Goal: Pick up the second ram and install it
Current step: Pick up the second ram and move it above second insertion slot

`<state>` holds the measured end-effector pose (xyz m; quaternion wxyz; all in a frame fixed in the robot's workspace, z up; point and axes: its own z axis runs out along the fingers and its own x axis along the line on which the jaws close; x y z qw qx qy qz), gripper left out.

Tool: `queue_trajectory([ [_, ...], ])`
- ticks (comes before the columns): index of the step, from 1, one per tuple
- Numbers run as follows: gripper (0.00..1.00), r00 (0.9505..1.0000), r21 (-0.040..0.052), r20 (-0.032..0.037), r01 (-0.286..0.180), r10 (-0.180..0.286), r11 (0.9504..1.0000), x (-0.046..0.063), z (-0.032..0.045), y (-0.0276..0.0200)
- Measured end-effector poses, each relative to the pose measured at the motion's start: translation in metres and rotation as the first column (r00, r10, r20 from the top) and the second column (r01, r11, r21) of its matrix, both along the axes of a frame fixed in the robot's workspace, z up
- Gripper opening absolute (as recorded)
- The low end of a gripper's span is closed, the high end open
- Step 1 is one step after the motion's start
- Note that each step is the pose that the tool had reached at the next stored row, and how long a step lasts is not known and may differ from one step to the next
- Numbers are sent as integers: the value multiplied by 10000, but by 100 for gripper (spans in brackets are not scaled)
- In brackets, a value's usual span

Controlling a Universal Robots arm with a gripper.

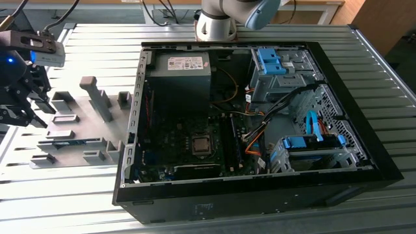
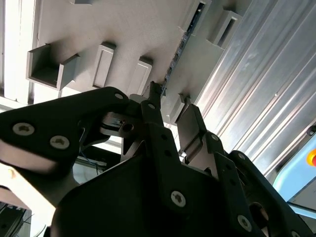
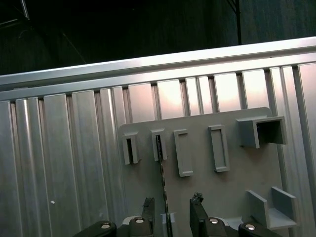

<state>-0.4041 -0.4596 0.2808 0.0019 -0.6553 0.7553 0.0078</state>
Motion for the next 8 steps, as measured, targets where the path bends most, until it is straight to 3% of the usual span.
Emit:
queue_trajectory([
  [8, 42, 9996, 1, 4, -291, 291, 9996, -1, -67, -5],
])
